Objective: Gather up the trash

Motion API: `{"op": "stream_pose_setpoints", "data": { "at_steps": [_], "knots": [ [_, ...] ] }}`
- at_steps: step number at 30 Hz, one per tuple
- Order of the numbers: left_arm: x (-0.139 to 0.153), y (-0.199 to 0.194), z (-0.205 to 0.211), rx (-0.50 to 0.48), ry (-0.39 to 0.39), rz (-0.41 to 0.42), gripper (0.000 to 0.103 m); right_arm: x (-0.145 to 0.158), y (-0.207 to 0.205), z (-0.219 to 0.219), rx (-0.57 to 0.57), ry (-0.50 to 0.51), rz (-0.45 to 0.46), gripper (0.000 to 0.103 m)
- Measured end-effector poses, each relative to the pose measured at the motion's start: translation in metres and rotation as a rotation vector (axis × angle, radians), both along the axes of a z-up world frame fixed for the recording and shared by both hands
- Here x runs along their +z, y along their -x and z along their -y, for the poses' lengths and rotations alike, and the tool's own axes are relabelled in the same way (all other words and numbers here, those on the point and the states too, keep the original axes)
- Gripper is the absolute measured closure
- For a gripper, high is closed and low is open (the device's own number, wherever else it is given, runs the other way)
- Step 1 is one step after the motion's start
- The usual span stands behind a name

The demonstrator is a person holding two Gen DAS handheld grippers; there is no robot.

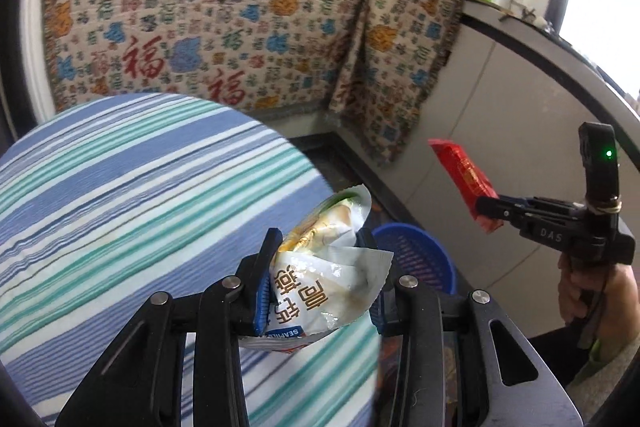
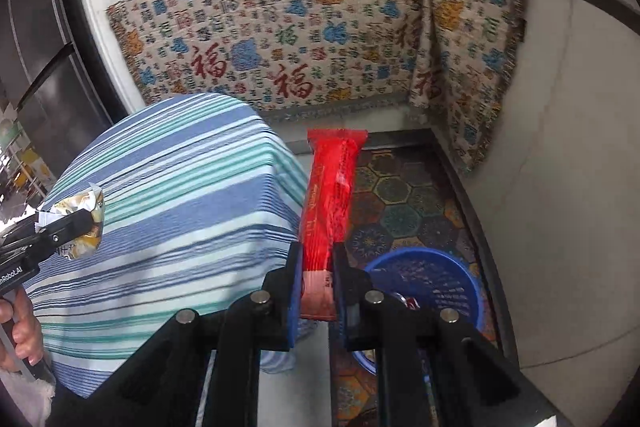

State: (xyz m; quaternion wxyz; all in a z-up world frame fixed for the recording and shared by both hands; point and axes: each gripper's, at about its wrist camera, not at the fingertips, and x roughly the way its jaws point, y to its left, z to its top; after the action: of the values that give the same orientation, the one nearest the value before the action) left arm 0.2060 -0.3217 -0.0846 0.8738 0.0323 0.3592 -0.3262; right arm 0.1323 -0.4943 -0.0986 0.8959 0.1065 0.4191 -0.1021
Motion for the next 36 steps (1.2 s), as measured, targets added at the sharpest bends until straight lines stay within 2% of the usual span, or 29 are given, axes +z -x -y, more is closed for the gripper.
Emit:
{"op": "stream_pose_setpoints", "data": {
  "at_steps": [3, 7, 15, 16, 17, 19, 20, 21, 23, 26, 28, 29, 31, 33, 36],
  "knots": [
    [-0.013, 0.011, 0.053, -0.088, -0.011, -0.027, 0.065, -0.019, 0.024, 0.039, -0.075, -0.032, -0.041, 0.089],
    [-0.042, 0.014, 0.119, -0.172, -0.019, -0.100, 0.065, -0.047, 0.042, 0.074, -0.119, -0.058, -0.094, 0.089],
    [-0.097, -0.001, 0.206, -0.231, -0.082, -0.148, 0.062, -0.104, 0.047, 0.123, -0.138, -0.118, -0.153, 0.088],
    [-0.105, -0.006, 0.215, -0.237, -0.085, -0.152, 0.058, -0.113, 0.045, 0.127, -0.137, -0.127, -0.150, 0.087],
    [-0.112, -0.009, 0.222, -0.241, -0.082, -0.156, 0.042, -0.123, 0.041, 0.132, -0.141, -0.136, -0.147, 0.085],
    [-0.126, -0.020, 0.235, -0.230, -0.065, -0.181, 0.018, -0.144, 0.037, 0.143, -0.171, -0.160, -0.157, 0.067],
    [-0.131, -0.024, 0.239, -0.218, -0.050, -0.193, 0.017, -0.151, 0.038, 0.147, -0.193, -0.169, -0.159, 0.050],
    [-0.134, -0.026, 0.243, -0.216, -0.045, -0.206, 0.017, -0.153, 0.040, 0.149, -0.210, -0.169, -0.159, 0.047],
    [-0.133, -0.025, 0.246, -0.217, -0.050, -0.204, 0.017, -0.149, 0.046, 0.156, -0.244, -0.166, -0.154, 0.047],
    [-0.116, -0.008, 0.238, -0.221, -0.069, -0.124, 0.014, -0.123, 0.066, 0.158, -0.301, -0.133, -0.102, 0.038],
    [-0.099, 0.011, 0.227, -0.229, -0.068, -0.076, 0.005, -0.101, 0.085, 0.153, -0.328, -0.119, -0.082, 0.025],
    [-0.090, 0.020, 0.219, -0.232, -0.062, -0.054, 0.000, -0.090, 0.095, 0.149, -0.343, -0.107, -0.081, 0.014],
    [-0.072, 0.040, 0.203, -0.242, -0.088, -0.022, 0.000, -0.065, 0.111, 0.135, -0.381, -0.069, -0.077, 0.009],
    [-0.054, 0.065, 0.186, -0.230, -0.124, 0.021, 0.000, -0.036, 0.134, 0.108, -0.409, -0.033, -0.021, 0.000],
    [-0.029, 0.099, 0.156, -0.179, -0.142, 0.113, 0.000, -0.005, 0.166, 0.064, -0.439, 0.020, 0.001, 0.000]
  ]
}}
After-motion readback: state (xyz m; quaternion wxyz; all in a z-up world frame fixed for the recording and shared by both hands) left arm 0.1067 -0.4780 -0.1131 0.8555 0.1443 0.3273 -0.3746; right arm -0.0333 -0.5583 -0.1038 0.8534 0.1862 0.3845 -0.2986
